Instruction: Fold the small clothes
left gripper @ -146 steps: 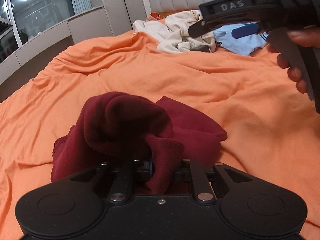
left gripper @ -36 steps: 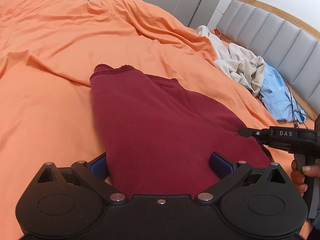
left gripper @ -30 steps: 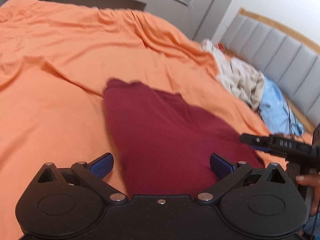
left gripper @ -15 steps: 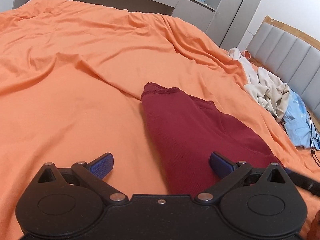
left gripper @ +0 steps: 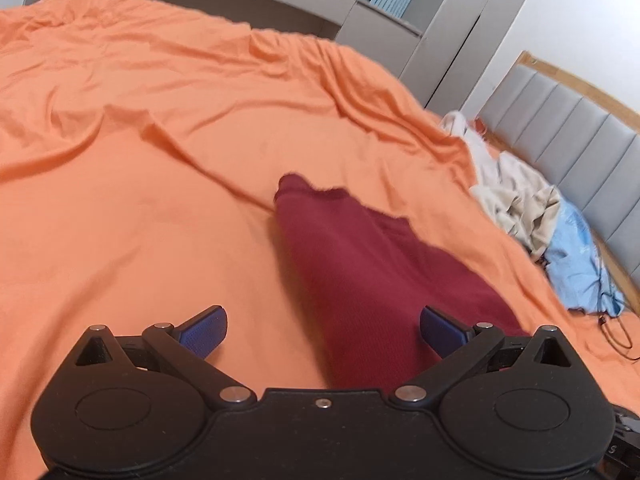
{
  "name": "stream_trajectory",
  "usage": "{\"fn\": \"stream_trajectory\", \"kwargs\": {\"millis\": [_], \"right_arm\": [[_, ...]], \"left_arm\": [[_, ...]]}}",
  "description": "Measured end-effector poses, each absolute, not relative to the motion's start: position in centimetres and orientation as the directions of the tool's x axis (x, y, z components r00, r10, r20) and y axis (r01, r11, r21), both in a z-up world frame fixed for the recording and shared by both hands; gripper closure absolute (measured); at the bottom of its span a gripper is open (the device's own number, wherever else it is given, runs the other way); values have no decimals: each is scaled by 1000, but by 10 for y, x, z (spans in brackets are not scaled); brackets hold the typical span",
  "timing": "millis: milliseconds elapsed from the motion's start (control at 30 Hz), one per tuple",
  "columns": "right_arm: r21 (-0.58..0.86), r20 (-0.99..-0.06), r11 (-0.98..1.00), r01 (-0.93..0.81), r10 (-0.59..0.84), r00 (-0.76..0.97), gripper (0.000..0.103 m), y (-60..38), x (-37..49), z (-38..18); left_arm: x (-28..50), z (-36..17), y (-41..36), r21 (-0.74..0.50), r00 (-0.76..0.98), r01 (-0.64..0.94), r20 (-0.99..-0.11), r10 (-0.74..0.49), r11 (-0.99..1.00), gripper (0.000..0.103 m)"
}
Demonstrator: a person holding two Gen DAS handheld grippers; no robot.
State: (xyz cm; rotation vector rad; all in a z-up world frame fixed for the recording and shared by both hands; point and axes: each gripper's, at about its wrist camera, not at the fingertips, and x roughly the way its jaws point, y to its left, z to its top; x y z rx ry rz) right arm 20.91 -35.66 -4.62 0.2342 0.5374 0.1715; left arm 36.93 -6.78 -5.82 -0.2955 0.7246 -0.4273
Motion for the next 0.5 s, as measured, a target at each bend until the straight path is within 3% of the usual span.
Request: {"fn": "stream_trajectory", "kwargs": {"millis": [167,267,300,333,400,500], "right_arm": [[282,-493,954,-104,237,837,96,-360,210,-46],[294,-501,946,-133,272,821,90,-358,210,-46],[310,-491,940,-141,286,823,85,-360,208,-43],[331,-471,932,-150,301,829,64,-362,205,-40],[354,-437,923,-150,305,846,33,-368,198,-36],[382,-408,914,-138,300,862,25,-376,193,-30]], "left_arm": [[371,-61,-69,-399,655,279,-586,-477,874,0],[372,-63,-70,-385,654,276,-596,-466,881,0],[372,-64,-71,-382,653,273,-600,-462,883,0],[373,-64,-71,-382,652,270,-602,-460,884,0],[373,-65,-70,-384,652,263,-605,-456,885,0],[374,-65,-71,-387,649,262,-607,-458,884,0]]}}
